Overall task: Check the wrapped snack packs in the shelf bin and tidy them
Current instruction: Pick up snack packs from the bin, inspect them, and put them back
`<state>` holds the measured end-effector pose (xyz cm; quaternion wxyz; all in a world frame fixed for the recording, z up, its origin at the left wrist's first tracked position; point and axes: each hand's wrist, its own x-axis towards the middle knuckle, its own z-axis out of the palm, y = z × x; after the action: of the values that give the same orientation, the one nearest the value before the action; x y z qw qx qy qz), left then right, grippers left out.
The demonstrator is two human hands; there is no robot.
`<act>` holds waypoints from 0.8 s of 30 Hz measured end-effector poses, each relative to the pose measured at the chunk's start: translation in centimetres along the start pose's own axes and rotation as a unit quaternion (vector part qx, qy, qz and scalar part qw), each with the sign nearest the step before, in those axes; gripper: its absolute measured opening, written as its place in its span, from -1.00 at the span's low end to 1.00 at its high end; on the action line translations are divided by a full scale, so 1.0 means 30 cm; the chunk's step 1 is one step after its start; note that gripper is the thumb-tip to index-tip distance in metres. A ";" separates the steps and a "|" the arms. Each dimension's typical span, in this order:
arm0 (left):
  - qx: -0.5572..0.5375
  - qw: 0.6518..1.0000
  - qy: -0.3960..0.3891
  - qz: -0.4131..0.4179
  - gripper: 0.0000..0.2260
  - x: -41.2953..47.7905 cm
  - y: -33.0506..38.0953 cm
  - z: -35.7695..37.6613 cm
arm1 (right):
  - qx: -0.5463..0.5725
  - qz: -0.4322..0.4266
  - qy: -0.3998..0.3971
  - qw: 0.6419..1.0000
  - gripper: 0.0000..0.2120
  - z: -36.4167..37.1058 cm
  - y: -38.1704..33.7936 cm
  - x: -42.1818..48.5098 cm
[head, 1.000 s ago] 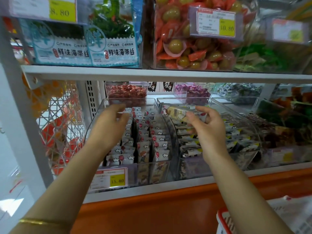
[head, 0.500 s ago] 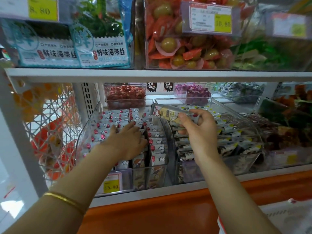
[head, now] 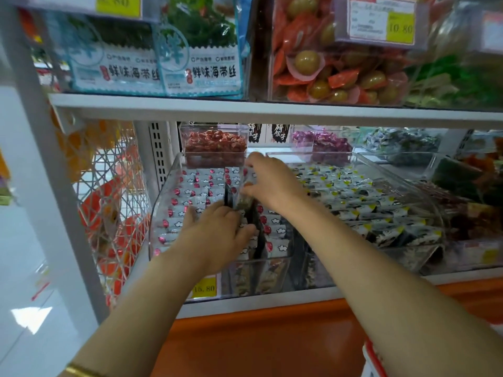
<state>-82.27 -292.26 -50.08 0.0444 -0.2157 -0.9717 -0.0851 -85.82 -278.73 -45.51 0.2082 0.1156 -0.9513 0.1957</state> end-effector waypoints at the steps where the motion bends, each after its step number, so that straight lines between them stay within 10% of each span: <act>1: -0.014 1.000 0.002 0.001 -0.53 -0.001 -0.004 -0.005 | -0.020 -0.010 -0.034 0.999 -0.61 0.011 -0.004 0.017; 14: -0.024 0.999 -0.034 -0.031 -0.55 0.001 -0.089 -0.067 | -0.156 -0.058 -0.262 0.951 -0.74 0.070 -0.003 0.108; 24: -0.058 0.998 -0.027 -0.029 -0.79 -0.017 -0.082 -0.099 | -0.091 -0.045 -0.179 0.979 -0.73 0.021 0.028 0.110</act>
<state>-82.73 -295.22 -47.58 0.0032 -0.1915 -0.9719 -0.1367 -89.21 -278.70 -44.85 0.0529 0.1720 -0.9809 0.0745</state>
